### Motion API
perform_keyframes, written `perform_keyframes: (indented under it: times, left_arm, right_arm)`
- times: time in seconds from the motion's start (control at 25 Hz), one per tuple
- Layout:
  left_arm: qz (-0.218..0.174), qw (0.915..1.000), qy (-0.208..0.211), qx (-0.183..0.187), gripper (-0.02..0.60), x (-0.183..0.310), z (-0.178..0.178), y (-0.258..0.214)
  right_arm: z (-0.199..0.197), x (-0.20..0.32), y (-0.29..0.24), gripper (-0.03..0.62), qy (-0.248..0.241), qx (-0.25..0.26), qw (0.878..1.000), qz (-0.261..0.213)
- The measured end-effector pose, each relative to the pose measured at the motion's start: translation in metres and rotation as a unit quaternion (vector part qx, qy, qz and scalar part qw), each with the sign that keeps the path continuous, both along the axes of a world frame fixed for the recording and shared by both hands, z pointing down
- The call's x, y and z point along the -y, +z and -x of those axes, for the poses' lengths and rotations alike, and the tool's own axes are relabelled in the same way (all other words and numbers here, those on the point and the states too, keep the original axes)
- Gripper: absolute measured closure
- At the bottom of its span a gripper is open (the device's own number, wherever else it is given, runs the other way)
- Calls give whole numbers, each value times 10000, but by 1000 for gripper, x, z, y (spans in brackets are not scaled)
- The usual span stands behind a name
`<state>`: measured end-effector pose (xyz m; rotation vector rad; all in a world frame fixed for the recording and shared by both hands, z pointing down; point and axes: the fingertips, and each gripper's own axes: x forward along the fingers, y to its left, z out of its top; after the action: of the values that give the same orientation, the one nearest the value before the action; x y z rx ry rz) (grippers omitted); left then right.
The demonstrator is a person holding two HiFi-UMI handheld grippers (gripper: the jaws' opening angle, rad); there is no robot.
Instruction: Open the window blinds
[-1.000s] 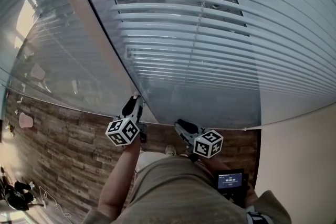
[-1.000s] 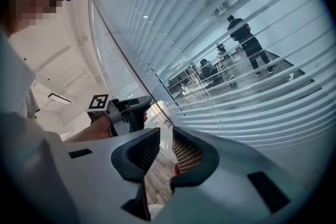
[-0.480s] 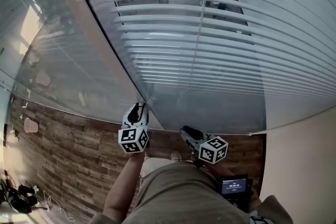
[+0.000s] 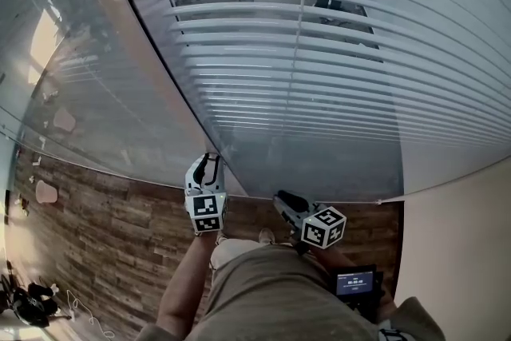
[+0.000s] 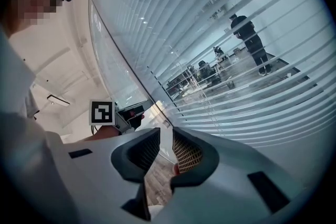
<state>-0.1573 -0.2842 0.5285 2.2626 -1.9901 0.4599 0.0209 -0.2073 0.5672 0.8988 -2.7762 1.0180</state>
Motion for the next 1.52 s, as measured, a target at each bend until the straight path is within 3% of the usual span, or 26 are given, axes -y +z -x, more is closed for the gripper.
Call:
perform_keyframes:
  times: [0.28,0.6,1.36,1.52]
  left_arm:
    - [-15,9936,-139,1124,446,2,-1,-1]
    - [-131,9714,-99,2367,446,1,-4,-3]
    - [-181,9306,327,3643,446,1,-9,-4]
    - [-228,9188,390,3922,446,1,-10,-3]
  right_arm:
    - [-2,0,-5,513,10,-26,10000,12]
    - [0,0,-7,513,-13,-8,10000,17]
    - [1,3,-5,514,-19,-8,10000,89]
    - [3,3,-4,514,-48,-31,9999,86]
